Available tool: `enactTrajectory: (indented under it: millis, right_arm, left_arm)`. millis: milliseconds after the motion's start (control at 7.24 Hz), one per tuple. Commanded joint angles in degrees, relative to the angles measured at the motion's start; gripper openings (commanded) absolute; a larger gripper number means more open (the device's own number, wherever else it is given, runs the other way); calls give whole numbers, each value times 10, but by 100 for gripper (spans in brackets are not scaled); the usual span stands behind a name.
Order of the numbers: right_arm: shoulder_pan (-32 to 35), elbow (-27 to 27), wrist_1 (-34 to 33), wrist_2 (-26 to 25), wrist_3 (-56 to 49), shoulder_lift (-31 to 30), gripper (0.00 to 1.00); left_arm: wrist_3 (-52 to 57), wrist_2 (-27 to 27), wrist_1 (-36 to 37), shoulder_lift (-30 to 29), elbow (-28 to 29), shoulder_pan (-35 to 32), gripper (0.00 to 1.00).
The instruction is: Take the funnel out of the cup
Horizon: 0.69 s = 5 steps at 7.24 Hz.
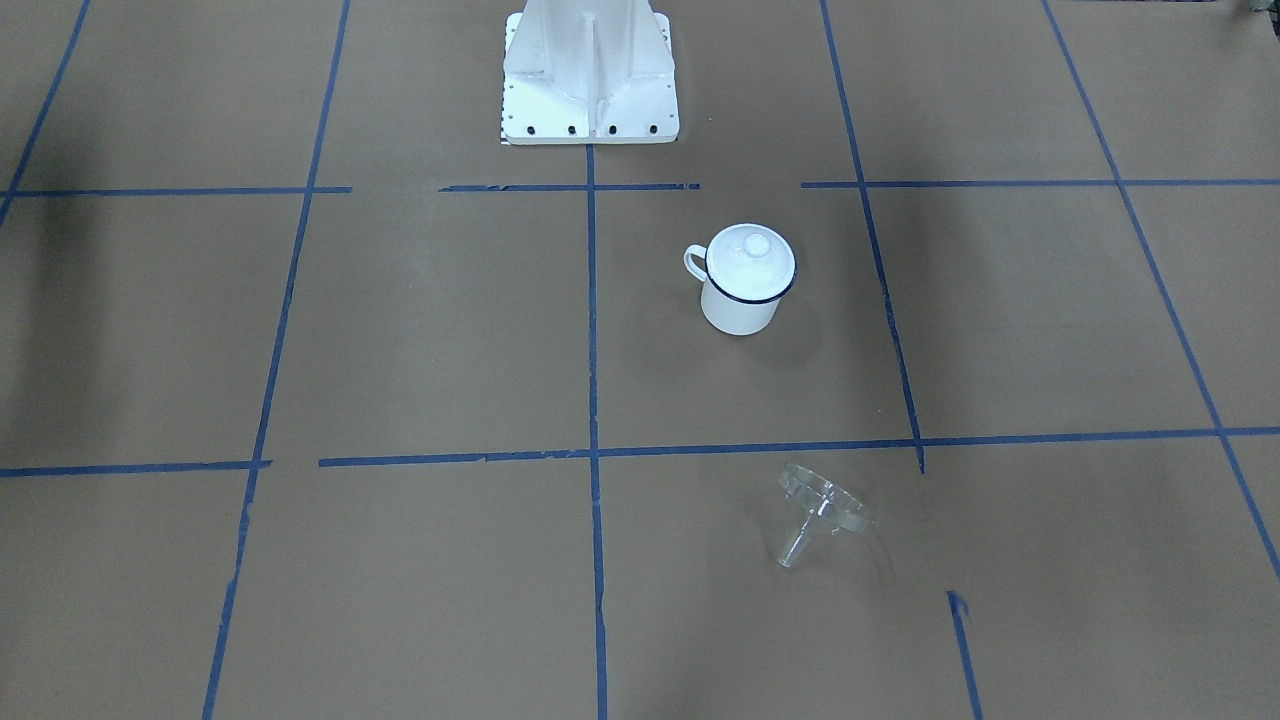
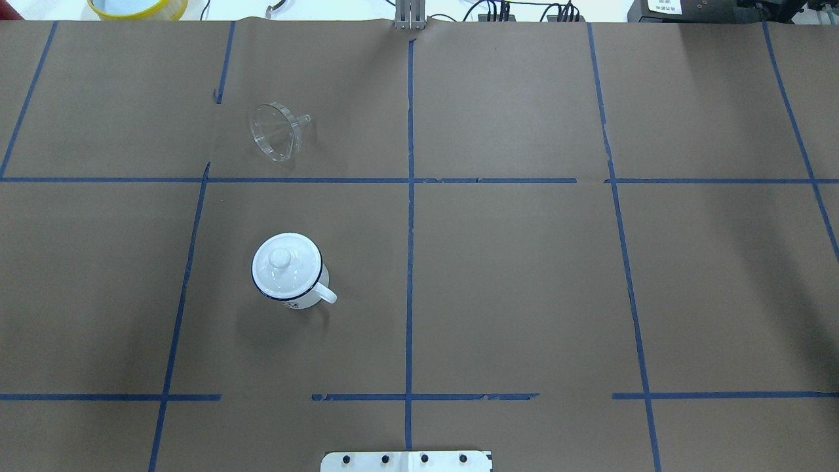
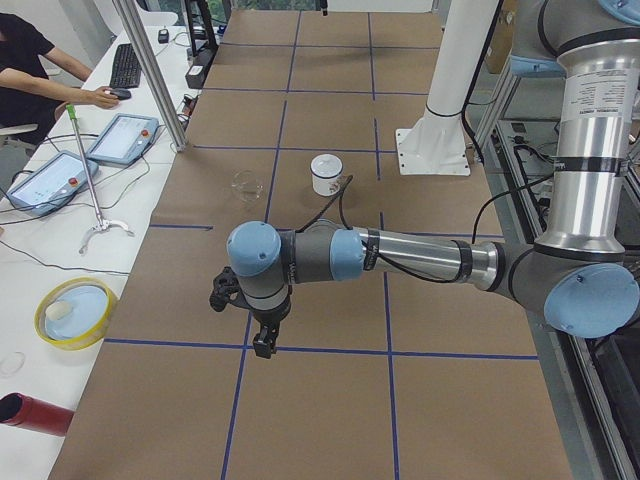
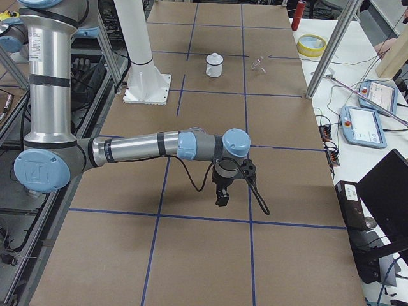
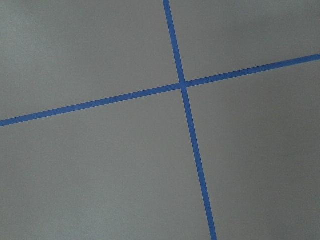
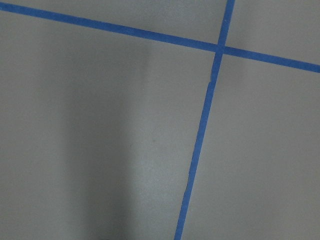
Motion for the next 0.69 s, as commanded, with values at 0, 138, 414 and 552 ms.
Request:
enactTrajectory:
  millis: [0, 138, 414, 552]
  right_arm:
    - [0, 0, 0, 0, 0, 0, 100]
    - [0, 0, 0, 0, 0, 0, 100]
    - [0, 0, 0, 0, 0, 0, 100]
    - [0, 0, 0, 0, 1, 0, 100]
  left_arm:
    - [-2, -2, -29, -1, 19, 1, 100]
    - [0, -1, -32, -9, 20, 1, 100]
    - [-1, -2, -35, -8, 33, 1, 100]
    - [-7, -2, -34, -8, 34, 1, 100]
